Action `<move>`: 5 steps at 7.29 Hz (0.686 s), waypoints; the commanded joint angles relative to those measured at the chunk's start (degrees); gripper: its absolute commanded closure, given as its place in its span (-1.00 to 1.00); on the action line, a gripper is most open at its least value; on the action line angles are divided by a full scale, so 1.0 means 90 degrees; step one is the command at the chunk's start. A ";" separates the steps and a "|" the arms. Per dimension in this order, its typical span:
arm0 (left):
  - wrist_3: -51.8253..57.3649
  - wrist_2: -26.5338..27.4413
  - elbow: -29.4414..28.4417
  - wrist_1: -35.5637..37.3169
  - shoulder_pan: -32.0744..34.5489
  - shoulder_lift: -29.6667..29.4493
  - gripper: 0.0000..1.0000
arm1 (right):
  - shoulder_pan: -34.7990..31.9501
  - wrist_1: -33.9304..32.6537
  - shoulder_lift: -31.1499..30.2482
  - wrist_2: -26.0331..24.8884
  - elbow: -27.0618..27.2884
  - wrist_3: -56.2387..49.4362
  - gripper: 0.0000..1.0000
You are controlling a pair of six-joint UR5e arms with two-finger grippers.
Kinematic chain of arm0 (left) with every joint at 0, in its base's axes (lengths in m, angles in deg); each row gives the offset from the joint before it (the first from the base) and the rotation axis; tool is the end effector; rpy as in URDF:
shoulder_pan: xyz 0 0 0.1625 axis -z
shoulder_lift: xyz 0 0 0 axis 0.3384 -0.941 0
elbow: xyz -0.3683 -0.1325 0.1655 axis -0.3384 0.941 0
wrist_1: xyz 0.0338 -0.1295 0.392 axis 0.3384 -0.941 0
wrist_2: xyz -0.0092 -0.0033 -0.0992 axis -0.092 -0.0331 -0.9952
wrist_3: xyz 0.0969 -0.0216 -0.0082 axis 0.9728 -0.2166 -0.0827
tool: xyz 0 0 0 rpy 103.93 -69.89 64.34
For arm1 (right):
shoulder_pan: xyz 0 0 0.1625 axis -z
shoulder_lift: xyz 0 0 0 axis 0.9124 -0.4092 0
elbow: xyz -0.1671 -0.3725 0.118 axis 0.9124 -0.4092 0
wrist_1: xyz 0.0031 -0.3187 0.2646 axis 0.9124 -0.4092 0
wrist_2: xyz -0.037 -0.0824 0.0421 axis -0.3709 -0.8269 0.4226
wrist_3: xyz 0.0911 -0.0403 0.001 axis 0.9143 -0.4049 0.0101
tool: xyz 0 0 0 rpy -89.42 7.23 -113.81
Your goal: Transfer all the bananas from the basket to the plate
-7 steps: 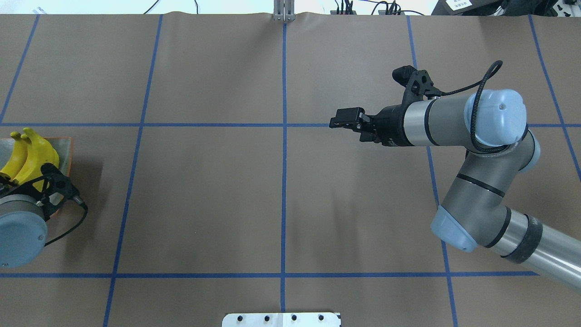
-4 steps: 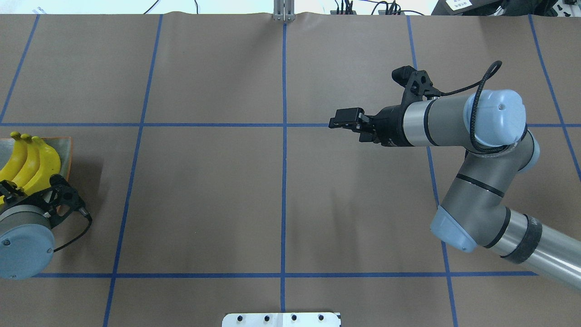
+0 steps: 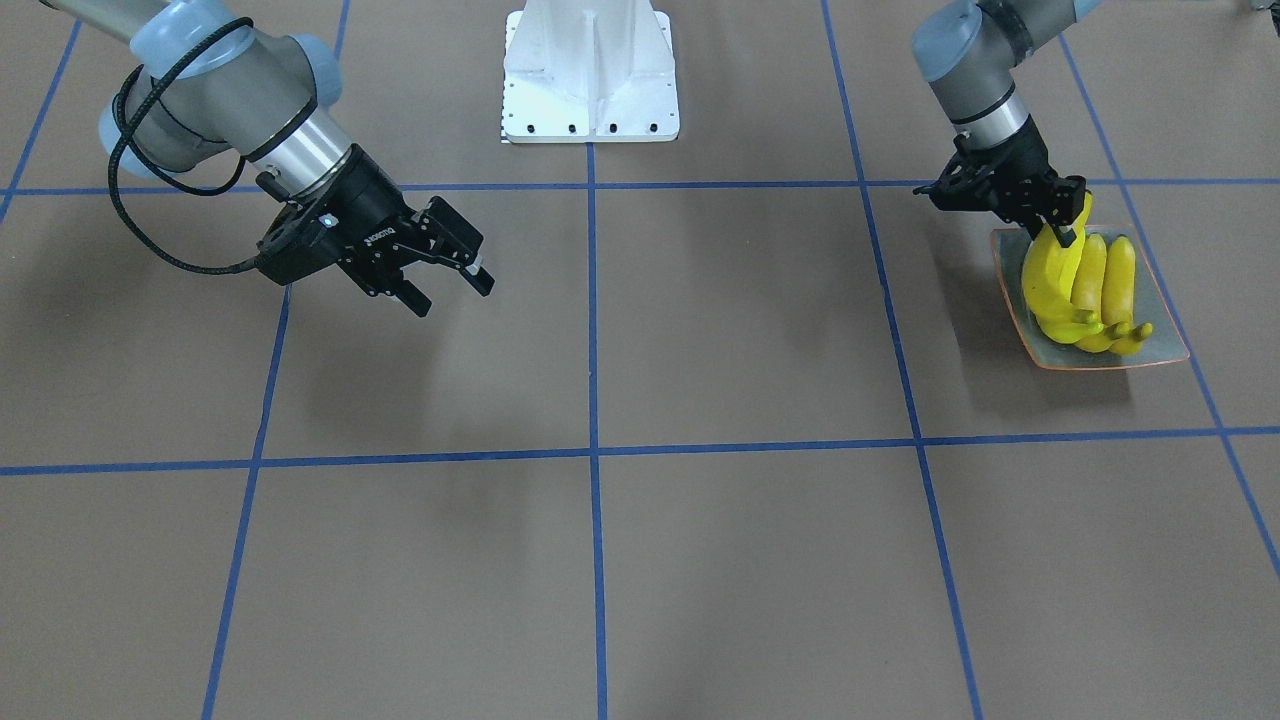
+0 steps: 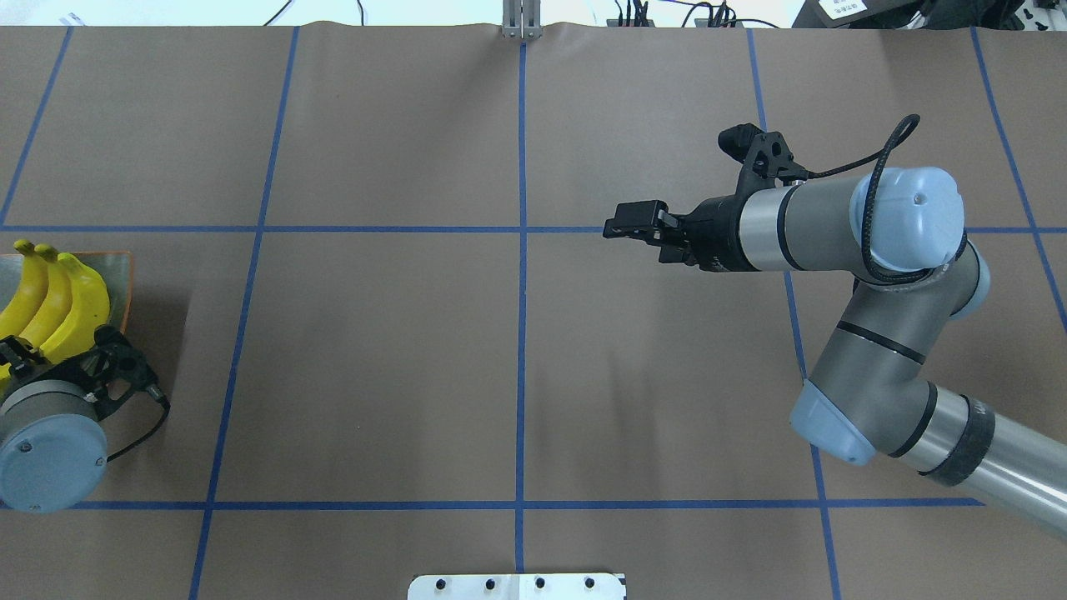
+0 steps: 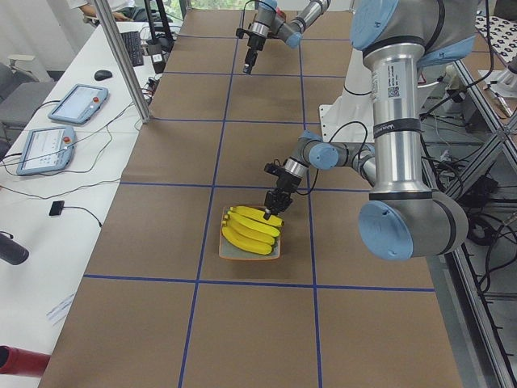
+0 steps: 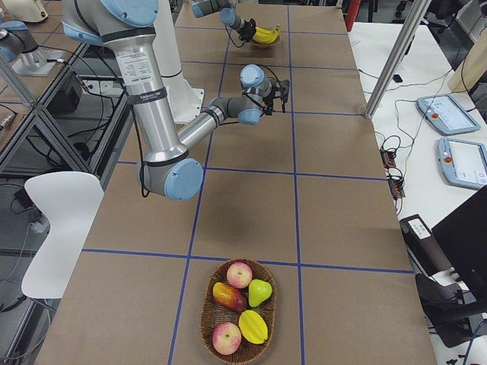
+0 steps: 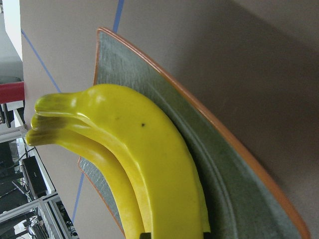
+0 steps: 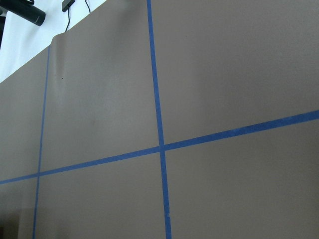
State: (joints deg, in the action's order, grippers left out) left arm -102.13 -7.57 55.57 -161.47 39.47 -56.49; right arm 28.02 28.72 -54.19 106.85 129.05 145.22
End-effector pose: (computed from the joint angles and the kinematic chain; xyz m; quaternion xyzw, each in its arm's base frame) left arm 0.3200 -0.3003 0.5177 0.2123 -0.0789 0.3300 0.9164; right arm -0.4004 -0.4415 0.2734 0.1055 -0.6280 0.1400 0.7582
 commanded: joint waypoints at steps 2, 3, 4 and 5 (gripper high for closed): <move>-0.0005 -0.0003 -0.0005 -0.0001 -0.0010 -0.0043 0.82 | -0.0007 0.0000 0.0000 0.0000 0.0048 0.0010 -1.00; -0.0005 -0.0003 -0.0025 -0.0001 -0.0011 -0.0043 0.20 | -0.0007 0.0000 0.0000 0.0000 0.0057 0.0010 -1.00; -0.0005 -0.0003 -0.0054 -0.0001 -0.0011 -0.0043 -0.41 | -0.0007 0.0000 0.0000 0.0000 0.0067 0.0010 -1.00; 0.0005 -0.0003 -0.0054 -0.0001 -0.0011 -0.0053 -0.99 | -0.0016 0.0000 0.0000 0.0000 0.0106 0.0020 -1.00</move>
State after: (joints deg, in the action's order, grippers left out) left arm -102.16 -7.60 55.18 -161.48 39.38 -56.89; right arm 27.94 28.72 -54.19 106.85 129.71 145.33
